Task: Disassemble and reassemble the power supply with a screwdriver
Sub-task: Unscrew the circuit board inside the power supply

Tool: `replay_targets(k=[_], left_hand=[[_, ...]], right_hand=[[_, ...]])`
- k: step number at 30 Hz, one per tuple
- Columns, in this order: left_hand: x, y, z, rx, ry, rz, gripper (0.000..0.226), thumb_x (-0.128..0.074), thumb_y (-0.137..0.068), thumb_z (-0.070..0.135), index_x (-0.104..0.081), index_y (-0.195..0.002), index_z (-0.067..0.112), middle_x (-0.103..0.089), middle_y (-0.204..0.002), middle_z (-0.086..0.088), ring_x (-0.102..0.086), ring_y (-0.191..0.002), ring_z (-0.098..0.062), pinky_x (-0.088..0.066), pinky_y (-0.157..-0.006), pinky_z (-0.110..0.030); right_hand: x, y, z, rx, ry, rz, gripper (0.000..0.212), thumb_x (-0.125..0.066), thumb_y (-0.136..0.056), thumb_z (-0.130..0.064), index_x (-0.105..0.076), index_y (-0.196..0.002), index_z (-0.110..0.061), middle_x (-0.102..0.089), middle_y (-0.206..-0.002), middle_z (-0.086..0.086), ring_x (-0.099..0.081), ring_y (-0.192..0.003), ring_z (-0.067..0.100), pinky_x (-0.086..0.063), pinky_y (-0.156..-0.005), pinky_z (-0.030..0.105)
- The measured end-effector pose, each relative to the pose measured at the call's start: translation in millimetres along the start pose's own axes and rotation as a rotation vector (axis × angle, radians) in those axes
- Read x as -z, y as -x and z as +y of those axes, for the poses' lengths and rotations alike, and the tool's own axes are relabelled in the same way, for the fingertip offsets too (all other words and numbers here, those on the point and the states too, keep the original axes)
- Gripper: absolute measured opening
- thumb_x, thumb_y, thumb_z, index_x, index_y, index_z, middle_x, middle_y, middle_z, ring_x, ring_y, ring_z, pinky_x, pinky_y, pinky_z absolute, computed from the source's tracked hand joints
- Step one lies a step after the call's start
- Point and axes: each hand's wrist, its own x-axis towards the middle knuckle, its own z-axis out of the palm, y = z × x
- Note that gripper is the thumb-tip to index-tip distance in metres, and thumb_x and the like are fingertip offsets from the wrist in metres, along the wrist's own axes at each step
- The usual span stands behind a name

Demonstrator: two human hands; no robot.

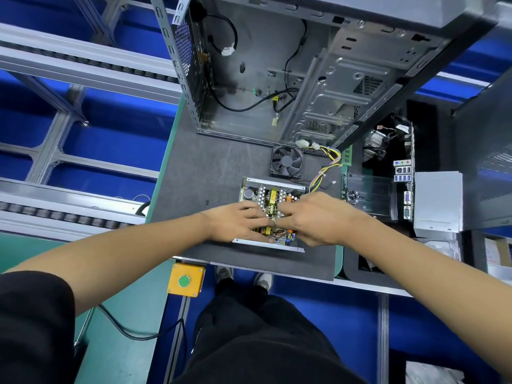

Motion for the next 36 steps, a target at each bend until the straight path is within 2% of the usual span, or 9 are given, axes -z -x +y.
replay_targets(k=[4,7,12,16,20,23,31,34,36], left_hand=[[-1,0,1,0.016,0.003,0.009,0.051,-0.047,-0.098,0.011,-0.058,-0.14,0.037,-0.065,-0.122,-0.002,-0.055,-0.112,-0.023,-0.032,-0.109,-0.035],[-1,-1,2,0.022,0.009,-0.002,0.052,-0.042,-0.098,0.011,-0.059,-0.139,0.037,-0.066,-0.121,-0.003,-0.053,-0.111,-0.024,-0.033,-0.108,-0.036],[1,-1,0,0.003,0.006,-0.042,0.051,-0.042,-0.096,0.014,-0.06,-0.138,0.038,-0.065,-0.124,-0.002,-0.055,-0.112,-0.024,-0.031,-0.109,-0.036],[4,-1,-1,-0.005,0.018,-0.05,0.052,-0.048,-0.096,0.013,-0.057,-0.14,0.039,-0.062,-0.129,0.0,-0.058,-0.114,-0.023,-0.032,-0.11,-0.036],[5,-2,-1,-0.004,0.028,-0.05,0.051,-0.051,-0.094,0.013,-0.059,-0.137,0.038,-0.062,-0.125,-0.003,-0.059,-0.112,-0.025,-0.032,-0.109,-0.037],[3,-1,0,0.004,0.045,-0.045,0.053,-0.046,-0.093,0.011,-0.057,-0.139,0.036,-0.061,-0.124,-0.004,-0.055,-0.112,-0.026,-0.032,-0.109,-0.038],[2,-2,1,-0.001,0.066,-0.043,0.051,-0.046,-0.091,0.014,-0.061,-0.136,0.034,-0.059,-0.124,-0.005,-0.054,-0.113,-0.029,-0.029,-0.111,-0.041],[8,-6,-2,-0.005,0.053,-0.022,0.039,-0.044,-0.083,0.01,-0.075,-0.105,0.018,-0.047,-0.116,-0.011,-0.048,-0.105,-0.032,-0.032,-0.105,-0.044],[10,-6,-1,-0.002,0.049,-0.024,0.033,-0.049,-0.084,0.012,-0.074,-0.103,0.02,-0.049,-0.113,-0.009,-0.047,-0.103,-0.031,-0.033,-0.106,-0.043]], right_hand=[[4,-5,-2,-0.055,-0.023,-0.038,0.055,-0.061,-0.082,-0.012,-0.044,-0.132,-0.03,-0.025,-0.093,-0.005,-0.04,-0.055,0.023,-0.023,-0.046,0.035],[6,-7,-1,-0.067,-0.063,-0.048,0.059,-0.058,-0.083,-0.007,-0.046,-0.135,-0.031,-0.025,-0.093,-0.004,-0.03,-0.05,0.016,-0.017,-0.046,0.034],[13,-7,-3,-0.051,-0.153,-0.047,0.04,-0.057,-0.087,-0.018,-0.055,-0.126,-0.026,-0.047,-0.098,-0.001,-0.059,-0.077,0.026,-0.032,-0.057,0.035],[9,-2,-3,-0.115,-0.156,-0.016,0.02,-0.056,-0.093,-0.028,-0.055,-0.112,-0.022,-0.054,-0.1,-0.001,-0.063,-0.085,0.029,-0.031,-0.059,0.035],[7,-1,-8,-0.114,-0.129,-0.035,0.029,-0.053,-0.1,-0.03,-0.05,-0.128,-0.023,-0.054,-0.108,0.0,-0.063,-0.088,0.03,-0.035,-0.06,0.037],[7,-3,-15,-0.136,-0.162,-0.023,0.039,-0.053,-0.098,-0.022,-0.047,-0.136,-0.021,-0.047,-0.101,0.003,-0.055,-0.075,0.032,-0.034,-0.059,0.038],[11,-8,-21,-0.143,-0.171,-0.007,0.047,-0.061,-0.088,-0.009,-0.045,-0.13,-0.022,-0.036,-0.105,0.004,-0.046,-0.064,0.028,-0.032,-0.056,0.039],[14,-9,-19,-0.119,-0.198,0.016,0.043,-0.058,-0.095,-0.018,-0.049,-0.136,-0.023,-0.043,-0.106,0.004,-0.057,-0.074,0.032,-0.032,-0.058,0.038],[15,-9,-21,-0.127,-0.181,0.022,0.033,-0.056,-0.097,-0.024,-0.051,-0.13,-0.019,-0.047,-0.106,0.005,-0.06,-0.077,0.034,-0.029,-0.058,0.037]])
